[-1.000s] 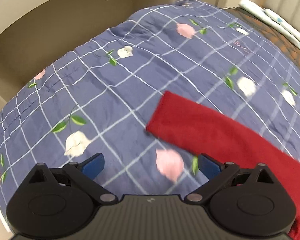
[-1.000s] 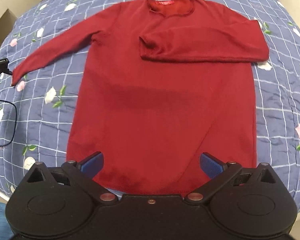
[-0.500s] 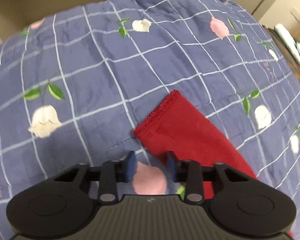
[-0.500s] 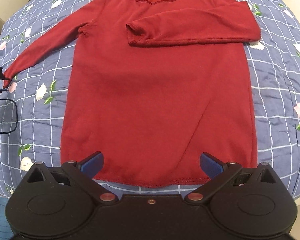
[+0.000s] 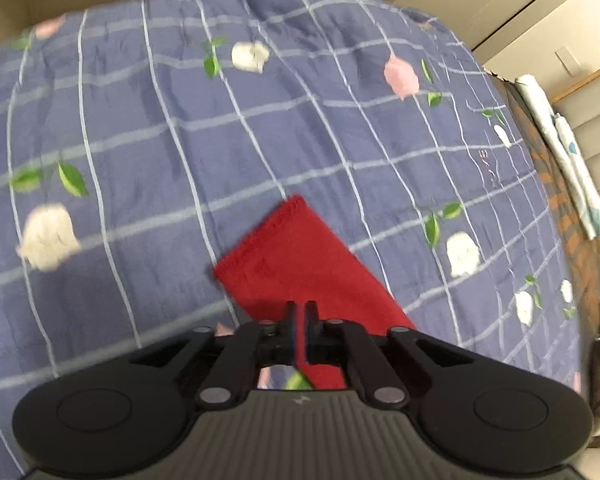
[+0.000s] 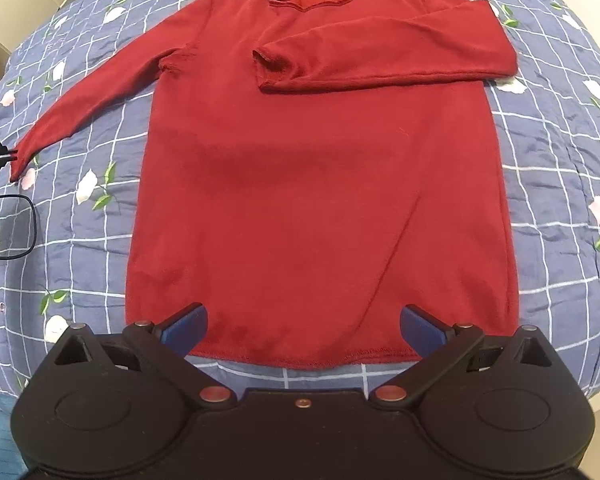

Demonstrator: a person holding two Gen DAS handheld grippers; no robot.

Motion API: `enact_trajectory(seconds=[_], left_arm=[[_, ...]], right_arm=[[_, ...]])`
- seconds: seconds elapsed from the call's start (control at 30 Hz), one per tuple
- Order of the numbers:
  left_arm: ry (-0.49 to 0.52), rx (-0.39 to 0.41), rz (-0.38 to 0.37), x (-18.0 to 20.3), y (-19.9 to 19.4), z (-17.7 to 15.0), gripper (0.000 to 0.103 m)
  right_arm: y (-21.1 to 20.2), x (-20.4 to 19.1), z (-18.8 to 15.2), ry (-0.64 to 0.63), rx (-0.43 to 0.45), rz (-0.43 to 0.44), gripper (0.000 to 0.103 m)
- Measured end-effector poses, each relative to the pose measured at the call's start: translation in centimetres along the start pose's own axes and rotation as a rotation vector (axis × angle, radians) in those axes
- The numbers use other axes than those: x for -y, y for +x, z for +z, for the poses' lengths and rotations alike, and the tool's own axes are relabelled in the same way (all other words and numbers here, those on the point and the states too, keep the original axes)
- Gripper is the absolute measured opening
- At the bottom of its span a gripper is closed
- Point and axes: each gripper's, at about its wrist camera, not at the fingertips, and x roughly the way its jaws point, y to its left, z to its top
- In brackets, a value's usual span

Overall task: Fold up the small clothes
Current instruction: 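Grasp the other sweater sleeve cuff with the left gripper, then lift the sleeve with the left gripper and fold it across the sweater body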

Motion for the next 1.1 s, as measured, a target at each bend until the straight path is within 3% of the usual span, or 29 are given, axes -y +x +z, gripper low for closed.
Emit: enact_trajectory(seconds=[0.03, 0.1, 0.13, 0.33, 0.43, 0.6, 0.67, 0.83, 1.1], left_arm=[[-0.02, -0.009, -0.011, -0.3, 0.1, -0.2, 0.012], [-0.044, -0.025, -0.015, -0.7, 0.3, -0.7, 0.037], [-0.05, -0.03, -0.012, -0.9, 0.4, -1.0, 0.041], [-0.107, -0.058, -0.006, -1.7, 1.8, -1.5, 0.043], [-0.152, -0.045, -0.032, -1.7, 2.3, -0.8, 0.036], [-0.16, -0.03, -0.056, -1.2, 2.3, 0.1, 0.005], [-0.141, -0.025, -0.054, -0.9, 2.2, 0.2, 0.002], [-0.056, 0.011, -0.053, 0.3, 0.6, 0.1, 0.0], [0.278, 0.15, -0.088, 5.3, -5.0, -1.3, 0.0]], right_arm=[[0.0, 0.1, -0.2, 0.004, -0.002, -0.002, 0.102], [0.1, 0.3, -0.5, 0.014, -0.007, -0.007, 0.102], [0.2, 0.4, -0.6, 0.018, -0.011, -0.009, 0.102], [0.5, -0.1, -0.7, 0.001, -0.024, -0.005, 0.102], [0.6, -0.2, -0.9, -0.007, -0.032, -0.01, 0.102], [0.7, 0.2, -1.0, 0.022, -0.035, -0.021, 0.102], [0.6, 0.2, -1.0, 0.027, -0.028, -0.02, 0.102], [0.6, -0.5, -0.6, 0.005, -0.014, 0.004, 0.102], [0.6, -1.7, 0.3, -0.045, 0.016, 0.058, 0.102]])
